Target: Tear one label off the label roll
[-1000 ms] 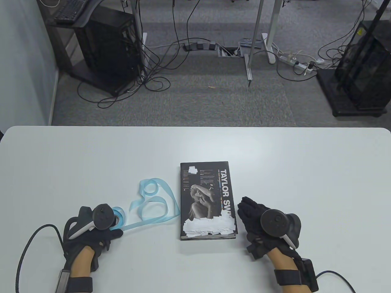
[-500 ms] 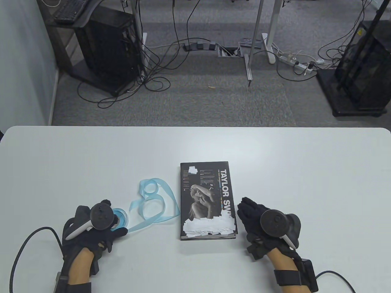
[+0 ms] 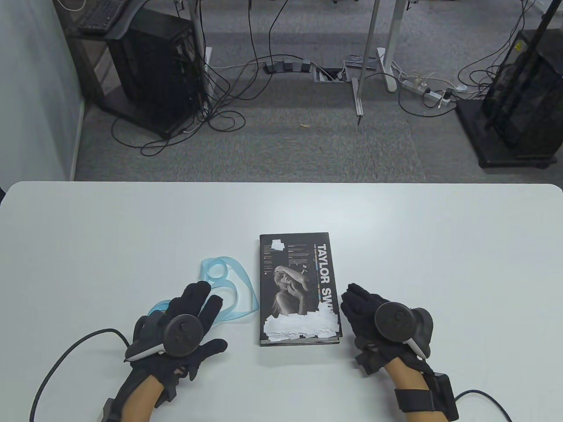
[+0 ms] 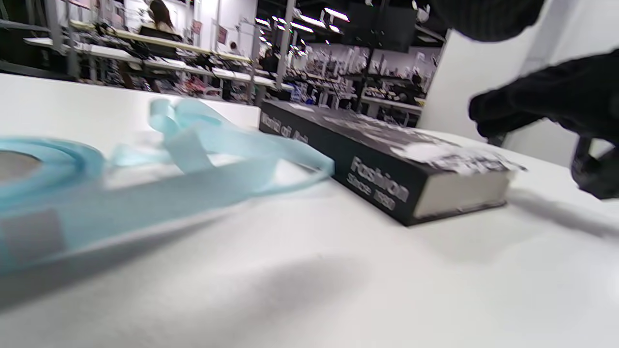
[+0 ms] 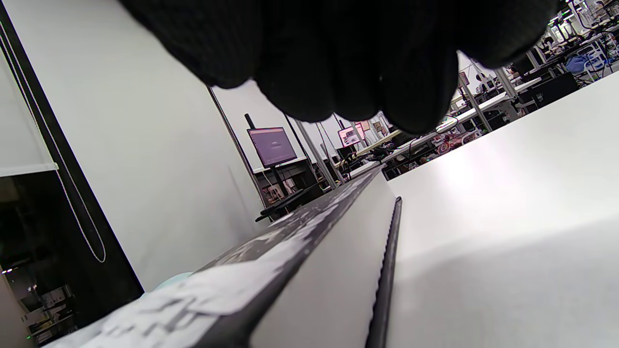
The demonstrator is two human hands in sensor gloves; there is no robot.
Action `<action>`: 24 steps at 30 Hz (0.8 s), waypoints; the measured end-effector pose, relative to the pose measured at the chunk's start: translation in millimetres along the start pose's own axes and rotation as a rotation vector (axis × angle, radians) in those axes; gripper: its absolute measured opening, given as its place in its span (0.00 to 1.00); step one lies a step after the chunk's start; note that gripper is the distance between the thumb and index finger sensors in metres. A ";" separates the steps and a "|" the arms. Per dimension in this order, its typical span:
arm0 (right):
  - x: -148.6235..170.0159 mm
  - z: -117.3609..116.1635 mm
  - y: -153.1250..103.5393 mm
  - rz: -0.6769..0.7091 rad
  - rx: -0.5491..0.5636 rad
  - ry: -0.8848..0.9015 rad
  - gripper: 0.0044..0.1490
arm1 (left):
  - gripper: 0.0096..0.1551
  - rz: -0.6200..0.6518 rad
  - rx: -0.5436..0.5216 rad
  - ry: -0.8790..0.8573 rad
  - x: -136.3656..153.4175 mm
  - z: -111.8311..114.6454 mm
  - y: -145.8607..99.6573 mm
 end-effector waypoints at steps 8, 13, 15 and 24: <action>-2.4 -4.0 -0.9 0.006 -0.036 -0.004 0.25 | 0.58 0.066 0.174 -0.015 -26.2 32.5 18.4; -12.1 -11.5 -2.4 0.028 -0.097 0.016 0.28 | 0.59 0.088 0.224 -0.006 -33.4 44.2 25.0; -22.8 -16.3 -3.6 0.062 -0.125 0.011 0.29 | 0.59 0.094 0.246 -0.003 -35.9 48.5 26.8; -69.7 -47.1 -15.6 0.199 -0.295 -0.002 0.35 | 0.60 0.082 0.296 0.013 -39.5 54.7 28.7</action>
Point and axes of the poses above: the tracker on the back of each hand, its own x axis roughly to the little-finger side, its own y axis roughly from the wrist to the fingertips, z = x × y, the point moved 1 cm from there along y, roughly from the wrist to the fingertips
